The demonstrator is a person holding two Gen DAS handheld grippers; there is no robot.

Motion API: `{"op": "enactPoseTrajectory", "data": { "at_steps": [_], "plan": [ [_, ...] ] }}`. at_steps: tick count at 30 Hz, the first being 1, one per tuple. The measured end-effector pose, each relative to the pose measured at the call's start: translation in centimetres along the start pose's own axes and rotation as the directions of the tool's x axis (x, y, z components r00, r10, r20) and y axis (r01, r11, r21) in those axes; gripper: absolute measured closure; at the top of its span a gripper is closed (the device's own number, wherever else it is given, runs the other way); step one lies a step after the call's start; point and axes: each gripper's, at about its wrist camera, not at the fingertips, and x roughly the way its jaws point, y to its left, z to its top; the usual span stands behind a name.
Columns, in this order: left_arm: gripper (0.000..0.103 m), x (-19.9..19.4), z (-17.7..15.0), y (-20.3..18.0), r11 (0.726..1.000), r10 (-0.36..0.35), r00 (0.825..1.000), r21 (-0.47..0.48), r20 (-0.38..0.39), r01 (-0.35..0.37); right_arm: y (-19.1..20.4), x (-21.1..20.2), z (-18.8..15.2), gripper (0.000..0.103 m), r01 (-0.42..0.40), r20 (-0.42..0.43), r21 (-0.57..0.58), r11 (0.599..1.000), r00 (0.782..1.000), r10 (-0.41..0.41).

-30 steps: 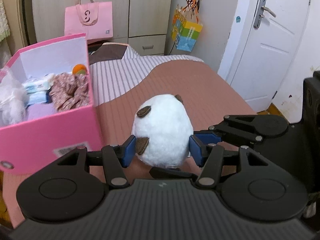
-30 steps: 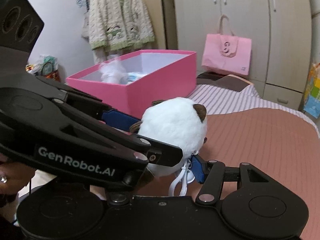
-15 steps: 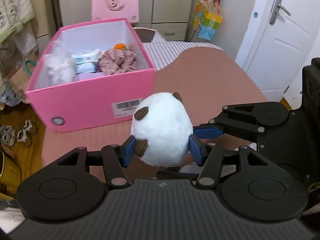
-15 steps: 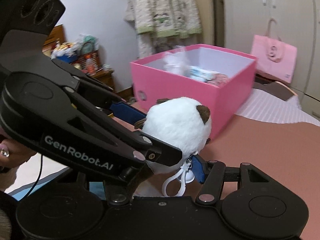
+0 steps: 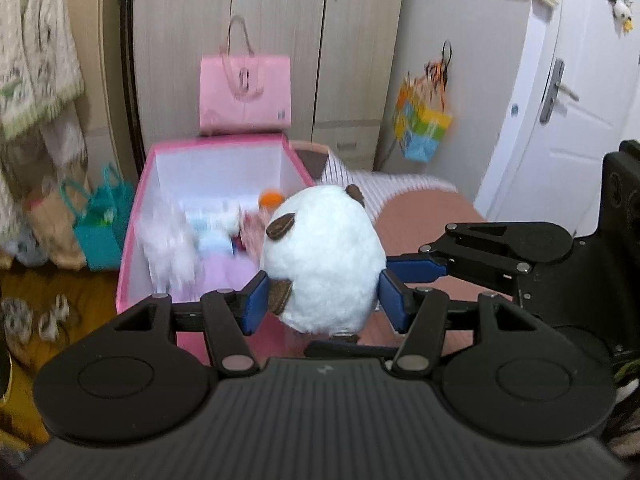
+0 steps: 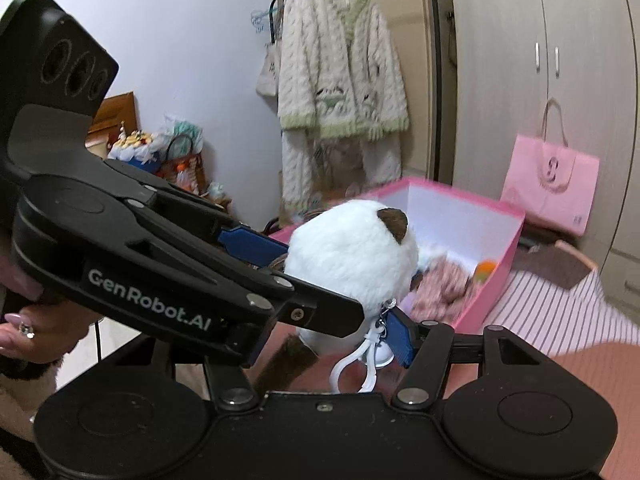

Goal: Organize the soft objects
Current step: 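Lift the plush toy with the left tool and carry it over the pink box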

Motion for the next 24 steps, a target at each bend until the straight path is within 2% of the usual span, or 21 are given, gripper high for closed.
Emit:
{"op": "enactPoseTrajectory", "data": {
  "at_steps": [5, 8, 17, 19, 22, 24],
  "plan": [
    [0.046, 2.5, 2.6, 2.4, 0.998, -0.033, 0.995, -0.048, 0.094, 0.038, -2.0, 1.7, 2.4, 0.036, 0.057, 0.059, -0.019, 0.998, 0.997, -0.056],
    [0.045, 4.8, 3.8, 3.9, 0.992, -0.058, 0.993, -0.101, 0.105, 0.068, -3.5, 3.1, 3.6, 0.036, 0.075, 0.068, 0.000, 0.997, 0.995, -0.075],
    [0.044, 10.5, 5.9, 7.2, 0.974, -0.083, 0.996, -0.207, 0.031, 0.088, -7.5, 7.3, 4.9, 0.037, 0.062, 0.039, 0.057, 0.996, 0.997, -0.064],
    [0.046, 11.7, 6.3, 7.8, 0.970, -0.092, 0.996, -0.226, 0.013, 0.093, -8.2, 8.1, 5.1, 0.038, 0.090, 0.043, 0.063, 0.994, 0.995, -0.093],
    [0.046, 13.6, 7.0, 8.3, 0.972, -0.067, 0.998, -0.229, -0.022, 0.060, -9.3, 9.6, 5.0, 0.038, 0.091, 0.036, 0.058, 0.994, 0.995, -0.093],
    [0.046, 14.7, 7.0, 8.8, 0.971, -0.053, 0.997, -0.238, -0.061, 0.038, -9.5, 10.7, 5.0, 0.043, 0.099, -0.001, 0.038, 0.994, 0.995, -0.099]
  ]
}}
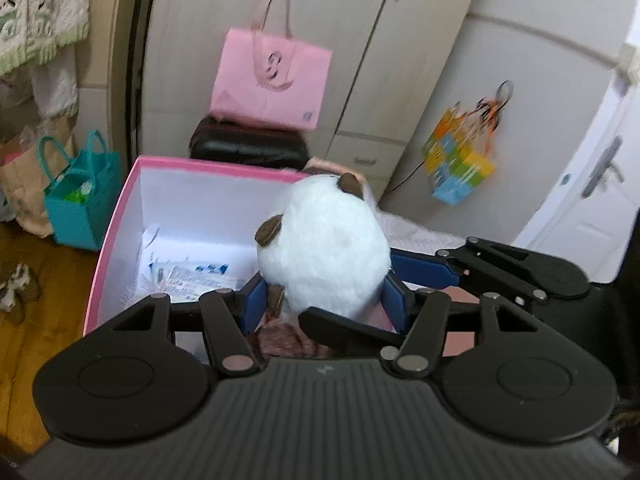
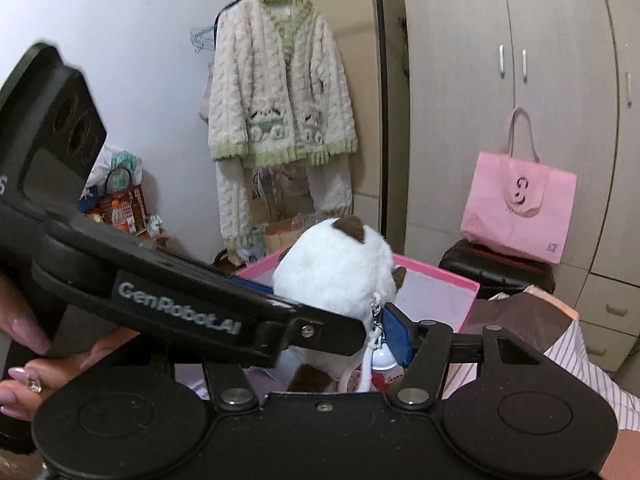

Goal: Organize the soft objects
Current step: 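Lower the plush toy into the box and open the left tool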

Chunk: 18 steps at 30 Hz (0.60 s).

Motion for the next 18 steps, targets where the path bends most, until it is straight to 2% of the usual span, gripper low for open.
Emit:
{"op": "enactPoseTrajectory", "data": {
  "at_steps": [5, 9, 12, 14, 18],
  "plan": [
    [0.045, 1.2, 0.4, 1.3, 0.998, 0.026, 1.000, -0.049, -0.009, -0.027, -1.3, 2.2, 0.6, 0.043, -0.038, -0.046, 0.038, 0.999, 0.998, 0.040],
    [0.044, 1.5, 0.5, 1.5, 0.997, 0.067, 0.998, -0.040, -0.006, -0.067, -1.3, 2.9, 0.6, 0.035, 0.015, -0.054, 0.008, 1.000, 0.998, -0.015],
    [0.041, 0.5, 0.5, 1.7, 0.994, 0.099, 0.995, -0.044, 0.027, -0.098, -1.4, 2.0, 0.1, 0.035, 0.044, -0.049, 0.027, 0.999, 0.998, -0.042],
    [0.037, -0.8, 0.3, 1.7, 0.994, 0.092, 0.994, -0.056, 0.064, -0.089, -1.3, 0.9, -0.1, 0.035, 0.039, -0.039, 0.040, 0.998, 0.999, -0.038],
    [0.034, -3.0, -0.8, 1.4, 0.996, 0.085, 0.992, -0.039, 0.097, -0.082, -0.8, -1.7, -0.8, 0.035, 0.060, -0.015, 0.057, 0.997, 0.998, -0.059]
  ]
}}
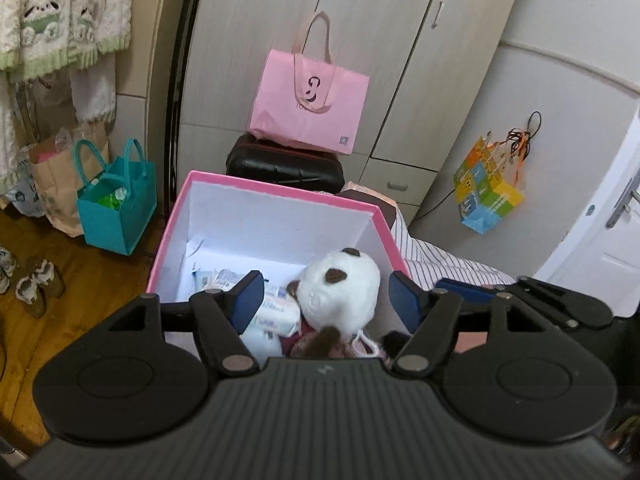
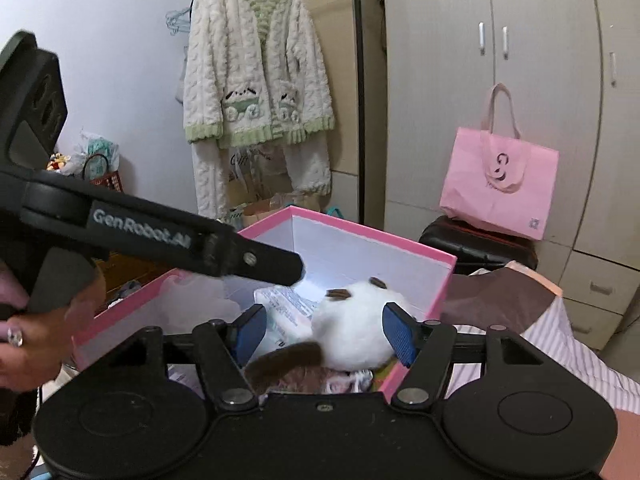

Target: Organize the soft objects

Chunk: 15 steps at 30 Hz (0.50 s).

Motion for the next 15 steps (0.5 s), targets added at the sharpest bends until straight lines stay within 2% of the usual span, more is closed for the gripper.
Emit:
{"op": "enactPoseTrajectory", "data": {
  "at_steps": [4, 15],
  "plan": [
    [0.034, -2.1, -1.5, -0.4, 0.999, -0.002, 1.000, 0.033, 0.019, 0.001, 0.1, -3.3, -1.3, 0.034, -0.002, 0.035, 0.046, 0.999, 0.999, 0.001],
    [0.030, -7.3, -5.1, -3.7, 0.992, 0.010, 0.997, 0.126, 0.076, -0.019, -0.2, -9.2, -4.6, 0.032, 0.105, 0.052, 0.129, 0.986, 0.992, -0.113]
  ]
}}
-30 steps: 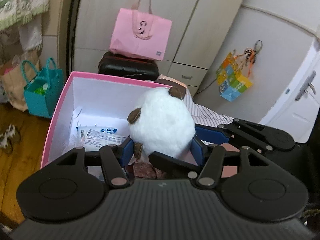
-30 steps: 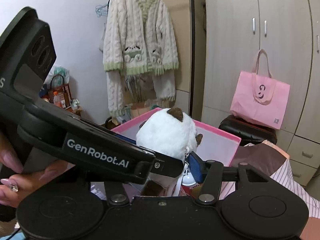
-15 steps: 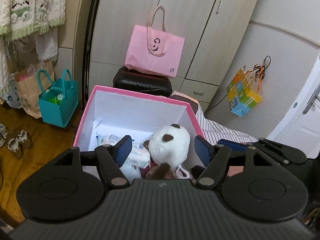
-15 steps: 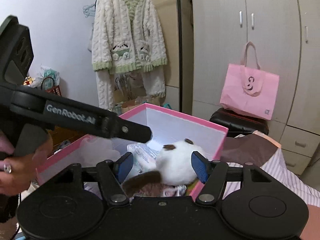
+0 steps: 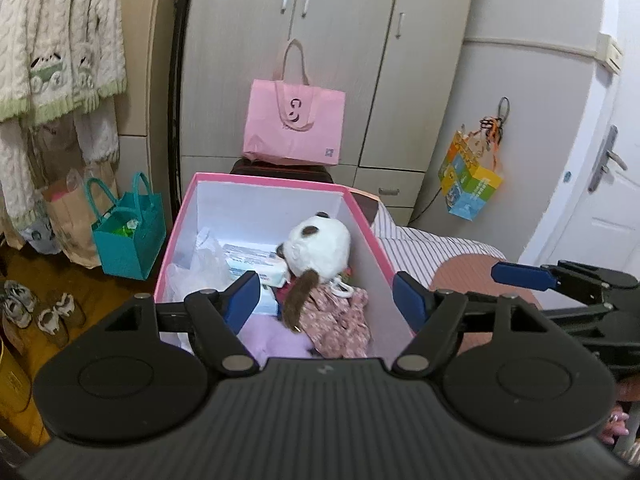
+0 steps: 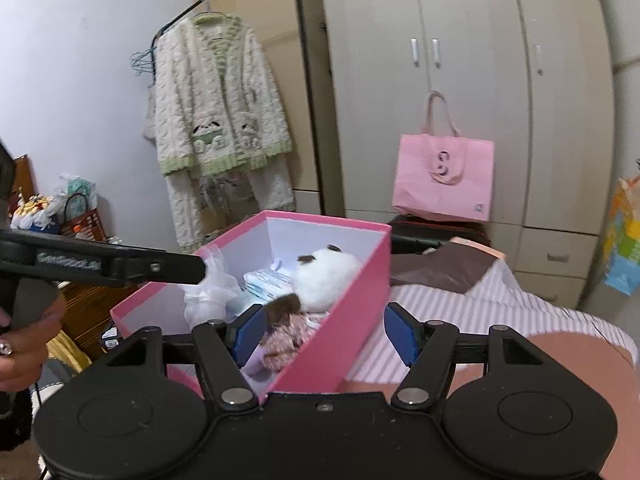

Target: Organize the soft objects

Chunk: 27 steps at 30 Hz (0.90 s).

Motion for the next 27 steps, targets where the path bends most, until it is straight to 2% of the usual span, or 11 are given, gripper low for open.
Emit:
{"op": "enactPoseTrajectory", "data": {
  "at_steps": [3, 9, 13, 17, 19, 21, 24, 27],
  "plan": [
    [0.029, -1.4, -0.9, -1.3, 1.000, 0.002, 1.000, 0.025, 0.014, -0.003, -0.1, -1.4, -0.7, 0.029, 0.018, 0.011, 0.009, 1.000, 1.000, -0.018],
    [0.019, -4.3, -3.8, -3.8, 0.997, 0.015, 0.997, 0.075, 0.074, -0.021, 0.5, -3.9, -2.9, 0.023, 0.054, 0.039, -0.016, 0.998, 0.998, -0.053],
    [0.010, -4.5, -5.6, -4.9, 0.998, 0.021, 0.998, 0.065, 0.061, -0.025, 0.2, -4.9, -4.3, 0.019, 0.087, 0.034, -0.014, 0.996, 0.996, -0.087],
    [0.004, -4.0, -6.4, -5.6, 0.997, 0.033, 0.999, 0.062, 0.039, -0.035, -0.6, -5.8, -5.2, 0.016, 0.117, 0.022, 0.015, 0.993, 0.993, -0.117],
    [0.001, -3.8, -6.3, -6.1, 0.997, 0.043, 0.999, 0.066, 0.030, -0.045, -1.1, -6.4, -5.4, 0.009, 0.145, 0.024, 0.033, 0.989, 0.989, -0.146],
    [0.001, -3.6, -5.8, -6.4, 0.996, 0.040, 0.999, 0.076, 0.026, -0.042, -1.8, -6.9, -5.2, 0.003, 0.185, 0.017, 0.068, 0.980, 0.982, -0.186],
    [0.000, -2.9, -5.0, -6.1, 0.999, 0.027, 1.000, 0.043, -0.011, -0.026, -2.8, -7.2, -4.8, 0.001, 0.251, -0.024, 0.103, 0.963, 0.968, -0.250],
    [0.000, -2.7, -4.5, -6.3, 0.998, 0.052, 0.998, 0.025, -0.045, -0.051, -3.1, -7.4, -4.5, 0.000, 0.353, -0.078, 0.121, 0.928, 0.935, -0.345]
  ]
}}
